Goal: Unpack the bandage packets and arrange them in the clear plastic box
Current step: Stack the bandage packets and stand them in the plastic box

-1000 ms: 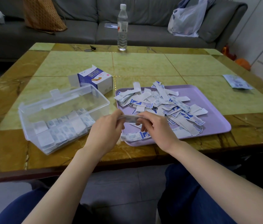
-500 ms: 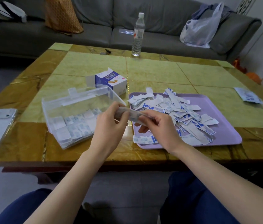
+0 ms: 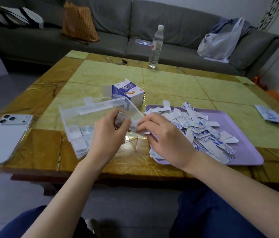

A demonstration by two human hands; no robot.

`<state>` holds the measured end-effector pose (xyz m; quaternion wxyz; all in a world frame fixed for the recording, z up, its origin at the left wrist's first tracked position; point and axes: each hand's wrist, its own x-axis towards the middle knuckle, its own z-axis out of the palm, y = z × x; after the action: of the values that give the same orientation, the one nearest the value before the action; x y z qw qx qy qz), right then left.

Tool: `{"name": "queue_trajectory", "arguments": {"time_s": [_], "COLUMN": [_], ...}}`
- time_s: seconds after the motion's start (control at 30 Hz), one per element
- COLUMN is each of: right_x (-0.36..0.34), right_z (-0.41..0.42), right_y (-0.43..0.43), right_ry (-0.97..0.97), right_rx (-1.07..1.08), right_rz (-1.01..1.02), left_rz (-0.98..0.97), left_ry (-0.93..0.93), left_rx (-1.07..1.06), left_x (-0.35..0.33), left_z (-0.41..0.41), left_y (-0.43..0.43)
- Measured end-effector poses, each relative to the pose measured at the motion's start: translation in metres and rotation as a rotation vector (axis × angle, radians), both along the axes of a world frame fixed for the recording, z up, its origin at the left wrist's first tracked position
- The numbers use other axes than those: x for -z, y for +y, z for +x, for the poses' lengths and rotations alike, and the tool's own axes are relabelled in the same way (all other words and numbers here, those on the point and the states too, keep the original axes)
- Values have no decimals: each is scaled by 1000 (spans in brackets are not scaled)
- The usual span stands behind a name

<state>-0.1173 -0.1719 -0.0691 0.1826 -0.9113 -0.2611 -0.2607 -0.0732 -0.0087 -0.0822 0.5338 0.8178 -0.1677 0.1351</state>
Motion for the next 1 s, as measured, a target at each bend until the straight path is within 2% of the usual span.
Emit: {"name": "queue_trajectory", "arguments": {"time_s": [0.13,0.33,0.57,0.77,0.87,1.0], "right_x": [-5,-17,-26,-25,-20,-18], "right_z": [6,10,15,18,18,8], "right_y": [7,16,25,32,34,47], "right_ry": [-153,-324,-232,-217,-113,371], "right_rx": [82,-41,-157,-94,-57,61], "right_rz": [-158,-228,-154,-202,-156,210], "left_rz": [-139,-239,-261,-300,-336,-354], "left_ry": [109,162,214,326,317,253], "left_rx": [72,80,15,34,47,34], "left_x": [-3,-8,-13,-13,-13,-14], "left_z": [3,4,5,13,14,11], "left_y": [10,21,27,30,32,35]}}
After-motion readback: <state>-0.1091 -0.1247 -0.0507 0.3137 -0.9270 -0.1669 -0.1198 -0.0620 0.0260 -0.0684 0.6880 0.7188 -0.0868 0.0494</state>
